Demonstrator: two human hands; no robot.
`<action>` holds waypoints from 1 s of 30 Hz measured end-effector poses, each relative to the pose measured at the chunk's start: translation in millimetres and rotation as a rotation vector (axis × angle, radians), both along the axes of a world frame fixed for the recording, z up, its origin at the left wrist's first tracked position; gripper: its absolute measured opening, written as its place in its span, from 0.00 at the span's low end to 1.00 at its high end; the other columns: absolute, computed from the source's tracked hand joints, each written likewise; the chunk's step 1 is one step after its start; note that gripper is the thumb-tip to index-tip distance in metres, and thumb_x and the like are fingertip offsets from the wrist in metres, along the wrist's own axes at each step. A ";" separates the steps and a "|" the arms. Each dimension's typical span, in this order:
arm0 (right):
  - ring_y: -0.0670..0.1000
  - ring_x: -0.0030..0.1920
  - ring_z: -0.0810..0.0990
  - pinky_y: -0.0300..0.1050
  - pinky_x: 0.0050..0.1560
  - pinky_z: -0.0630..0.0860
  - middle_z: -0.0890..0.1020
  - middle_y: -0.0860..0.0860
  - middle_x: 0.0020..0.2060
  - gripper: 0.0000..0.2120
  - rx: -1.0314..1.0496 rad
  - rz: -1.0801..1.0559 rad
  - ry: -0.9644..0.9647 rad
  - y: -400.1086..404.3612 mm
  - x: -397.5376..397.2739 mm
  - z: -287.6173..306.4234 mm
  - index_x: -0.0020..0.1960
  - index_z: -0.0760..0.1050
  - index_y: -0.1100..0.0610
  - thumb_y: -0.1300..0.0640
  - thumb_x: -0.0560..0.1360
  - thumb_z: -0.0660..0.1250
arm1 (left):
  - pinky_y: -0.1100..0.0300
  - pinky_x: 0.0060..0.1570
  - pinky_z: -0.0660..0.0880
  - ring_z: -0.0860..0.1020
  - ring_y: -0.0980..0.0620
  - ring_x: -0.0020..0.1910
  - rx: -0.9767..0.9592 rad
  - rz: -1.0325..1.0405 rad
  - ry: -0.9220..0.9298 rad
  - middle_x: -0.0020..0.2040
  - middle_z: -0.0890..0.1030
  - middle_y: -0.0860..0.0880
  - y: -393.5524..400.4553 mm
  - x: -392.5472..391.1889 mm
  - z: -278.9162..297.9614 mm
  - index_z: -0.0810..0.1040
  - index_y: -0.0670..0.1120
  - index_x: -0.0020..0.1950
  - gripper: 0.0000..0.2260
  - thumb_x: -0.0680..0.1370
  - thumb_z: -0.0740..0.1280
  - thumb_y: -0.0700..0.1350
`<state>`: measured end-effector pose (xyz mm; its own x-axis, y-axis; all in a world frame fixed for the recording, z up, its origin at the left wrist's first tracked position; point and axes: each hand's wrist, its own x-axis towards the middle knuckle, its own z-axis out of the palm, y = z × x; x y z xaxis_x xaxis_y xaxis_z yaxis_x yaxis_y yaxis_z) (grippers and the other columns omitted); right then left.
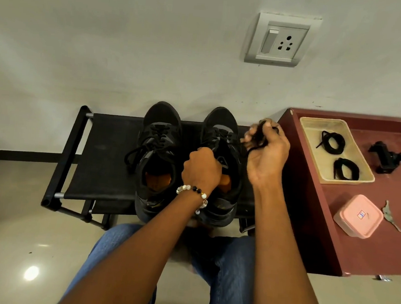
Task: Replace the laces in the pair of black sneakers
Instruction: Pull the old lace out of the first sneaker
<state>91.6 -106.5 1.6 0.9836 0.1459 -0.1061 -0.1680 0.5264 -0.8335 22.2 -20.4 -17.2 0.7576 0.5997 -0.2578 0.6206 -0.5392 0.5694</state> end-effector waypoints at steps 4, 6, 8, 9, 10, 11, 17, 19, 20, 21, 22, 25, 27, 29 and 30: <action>0.48 0.41 0.79 0.44 0.44 0.78 0.81 0.50 0.40 0.05 -0.776 0.061 -0.377 2.2 3.3 -16.1 0.46 0.79 0.52 0.61 0.76 0.66 | 0.52 0.38 0.69 0.77 0.37 0.53 -0.006 -0.002 0.008 0.56 0.76 0.40 -0.5 -0.2 1.5 0.74 0.38 0.56 0.10 0.81 0.59 0.44; 0.51 0.52 0.79 0.48 0.54 0.77 0.80 0.52 0.50 0.06 -1.181 0.210 -0.560 2.2 5.5 -26.0 0.51 0.81 0.53 0.59 0.75 0.69 | 0.53 0.38 0.68 0.77 0.37 0.54 -0.005 0.008 0.012 0.55 0.77 0.40 -0.9 -1.0 3.6 0.74 0.39 0.56 0.10 0.81 0.59 0.44; 0.55 0.59 0.74 0.52 0.56 0.76 0.76 0.54 0.55 0.10 -1.445 0.322 -0.667 5.3 5.1 -32.9 0.55 0.82 0.56 0.58 0.75 0.69 | 0.53 0.38 0.68 0.77 0.38 0.53 0.001 0.012 0.017 0.55 0.77 0.41 -1.8 -0.9 4.5 0.74 0.40 0.56 0.11 0.82 0.58 0.45; 0.56 0.59 0.73 0.52 0.55 0.76 0.75 0.55 0.56 0.10 -1.493 0.322 -0.687 8.1 3.1 -32.0 0.55 0.82 0.57 0.57 0.75 0.69 | 0.53 0.38 0.68 0.77 0.38 0.53 0.004 0.009 0.020 0.55 0.77 0.41 -2.1 -0.6 4.1 0.74 0.40 0.55 0.11 0.82 0.58 0.46; 0.56 0.59 0.73 0.51 0.52 0.76 0.75 0.55 0.56 0.09 -1.514 0.290 -0.708 10.2 1.9 -31.3 0.53 0.82 0.58 0.57 0.76 0.68 | 0.53 0.38 0.69 0.77 0.38 0.52 0.007 0.006 0.022 0.55 0.77 0.41 -2.1 -0.6 3.7 0.74 0.40 0.55 0.11 0.82 0.58 0.46; 0.55 0.58 0.74 0.49 0.49 0.75 0.76 0.54 0.55 0.07 -1.525 0.254 -0.720 12.3 -0.3 -28.5 0.51 0.82 0.58 0.56 0.77 0.68 | 0.53 0.38 0.69 0.77 0.38 0.52 0.008 0.004 0.022 0.55 0.77 0.41 -2.0 -0.5 3.6 0.74 0.40 0.55 0.10 0.82 0.58 0.45; 0.53 0.45 0.82 0.49 0.47 0.76 0.84 0.51 0.40 0.10 -1.103 0.037 -0.206 12.0 -3.3 -16.9 0.41 0.79 0.57 0.55 0.76 0.62 | 0.53 0.38 0.70 0.77 0.37 0.52 0.006 0.002 0.021 0.54 0.77 0.40 -1.0 -0.8 3.8 0.75 0.39 0.56 0.11 0.81 0.59 0.44; 0.56 0.39 0.85 0.52 0.43 0.78 0.83 0.54 0.36 0.11 -0.649 -0.085 0.120 6.9 -0.9 -9.3 0.38 0.74 0.57 0.57 0.77 0.58 | 0.53 0.37 0.70 0.77 0.38 0.50 -0.002 0.011 0.014 0.53 0.77 0.40 0.0 0.0 2.4 0.75 0.39 0.54 0.10 0.81 0.59 0.44; 0.56 0.37 0.85 0.52 0.40 0.79 0.82 0.56 0.35 0.11 -0.478 -0.130 0.235 1.5 0.6 -7.0 0.38 0.72 0.58 0.58 0.78 0.57 | 0.53 0.36 0.70 0.78 0.38 0.50 -0.006 0.020 0.010 0.52 0.77 0.40 0.1 0.2 1.7 0.75 0.38 0.54 0.10 0.81 0.58 0.44; 0.56 0.36 0.84 0.52 0.39 0.79 0.82 0.57 0.35 0.11 -0.438 -0.155 0.285 -3.7 1.8 -5.5 0.38 0.72 0.59 0.59 0.78 0.57 | 0.54 0.36 0.70 0.78 0.38 0.49 -0.013 0.025 0.008 0.52 0.77 0.41 0.2 0.4 1.0 0.75 0.38 0.54 0.10 0.81 0.59 0.44; 0.54 0.35 0.83 0.51 0.38 0.80 0.82 0.57 0.35 0.11 -0.511 -0.160 0.288 -8.0 1.9 -5.4 0.39 0.73 0.59 0.59 0.78 0.58 | 0.54 0.34 0.70 0.78 0.39 0.48 -0.018 0.024 0.004 0.50 0.77 0.41 0.4 0.2 0.9 0.75 0.39 0.53 0.10 0.81 0.59 0.44; 0.53 0.37 0.80 0.48 0.38 0.78 0.82 0.55 0.36 0.11 -0.989 -0.123 0.157 -16.9 3.6 -15.4 0.35 0.77 0.58 0.58 0.76 0.64 | 0.57 0.29 0.67 0.78 0.41 0.43 -0.029 0.022 -0.002 0.40 0.75 0.46 2.6 1.2 0.6 0.72 0.43 0.41 0.10 0.80 0.60 0.45; 0.58 0.49 0.79 0.50 0.49 0.76 0.82 0.56 0.44 0.09 -1.275 -0.078 0.042 -16.7 4.4 -19.6 0.39 0.80 0.57 0.56 0.76 0.66 | 0.58 0.30 0.69 0.77 0.44 0.39 -0.049 0.023 -0.011 0.38 0.73 0.48 5.6 2.7 1.1 0.70 0.45 0.37 0.14 0.79 0.63 0.51; 0.62 0.63 0.71 0.58 0.61 0.70 0.77 0.57 0.59 0.10 -1.455 -0.061 -0.024 -14.2 3.0 -12.2 0.54 0.81 0.56 0.53 0.77 0.66 | 0.57 0.32 0.71 0.76 0.46 0.39 -0.027 0.031 -0.053 0.39 0.76 0.48 8.1 3.5 3.7 0.73 0.46 0.38 0.16 0.77 0.64 0.57; 0.61 0.66 0.68 0.61 0.63 0.67 0.74 0.57 0.62 0.13 -1.504 -0.069 -0.085 -13.2 2.1 -7.2 0.59 0.79 0.56 0.52 0.77 0.67 | 0.57 0.33 0.71 0.77 0.47 0.39 0.015 0.037 -0.102 0.40 0.77 0.48 8.7 3.4 5.7 0.75 0.46 0.40 0.17 0.77 0.64 0.59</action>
